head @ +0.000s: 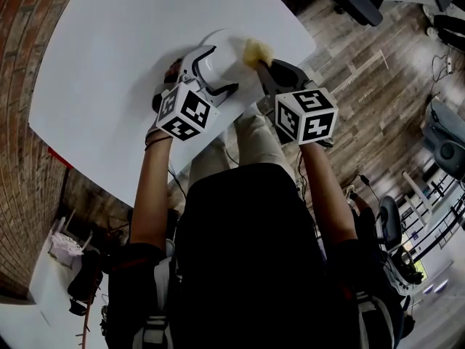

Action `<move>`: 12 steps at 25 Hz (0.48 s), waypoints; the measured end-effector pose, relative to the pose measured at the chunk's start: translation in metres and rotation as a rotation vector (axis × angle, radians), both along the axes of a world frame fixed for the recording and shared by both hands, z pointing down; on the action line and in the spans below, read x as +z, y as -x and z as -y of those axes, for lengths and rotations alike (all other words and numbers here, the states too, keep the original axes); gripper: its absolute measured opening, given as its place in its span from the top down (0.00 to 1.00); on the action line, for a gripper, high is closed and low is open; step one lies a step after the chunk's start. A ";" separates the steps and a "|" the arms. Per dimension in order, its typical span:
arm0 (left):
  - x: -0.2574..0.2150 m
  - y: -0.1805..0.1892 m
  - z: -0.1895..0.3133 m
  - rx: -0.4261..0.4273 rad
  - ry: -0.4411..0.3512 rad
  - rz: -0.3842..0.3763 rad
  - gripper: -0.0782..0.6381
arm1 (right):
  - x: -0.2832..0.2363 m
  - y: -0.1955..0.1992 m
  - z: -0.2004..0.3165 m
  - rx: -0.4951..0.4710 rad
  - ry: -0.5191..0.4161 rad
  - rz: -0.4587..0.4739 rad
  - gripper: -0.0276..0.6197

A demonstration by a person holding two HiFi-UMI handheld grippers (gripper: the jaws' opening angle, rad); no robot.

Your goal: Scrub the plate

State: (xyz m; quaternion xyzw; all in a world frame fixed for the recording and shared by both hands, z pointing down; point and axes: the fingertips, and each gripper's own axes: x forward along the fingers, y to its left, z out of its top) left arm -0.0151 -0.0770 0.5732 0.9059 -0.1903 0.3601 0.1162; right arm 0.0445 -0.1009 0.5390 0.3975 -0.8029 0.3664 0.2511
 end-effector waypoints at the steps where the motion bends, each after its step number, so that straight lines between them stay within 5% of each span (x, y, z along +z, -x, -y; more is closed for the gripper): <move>1: 0.000 0.000 0.000 0.000 -0.001 -0.001 0.34 | 0.000 0.000 0.000 -0.002 0.000 -0.001 0.89; 12: 0.000 -0.003 0.001 0.008 -0.004 -0.003 0.34 | -0.005 0.011 0.012 -0.038 -0.008 0.006 0.89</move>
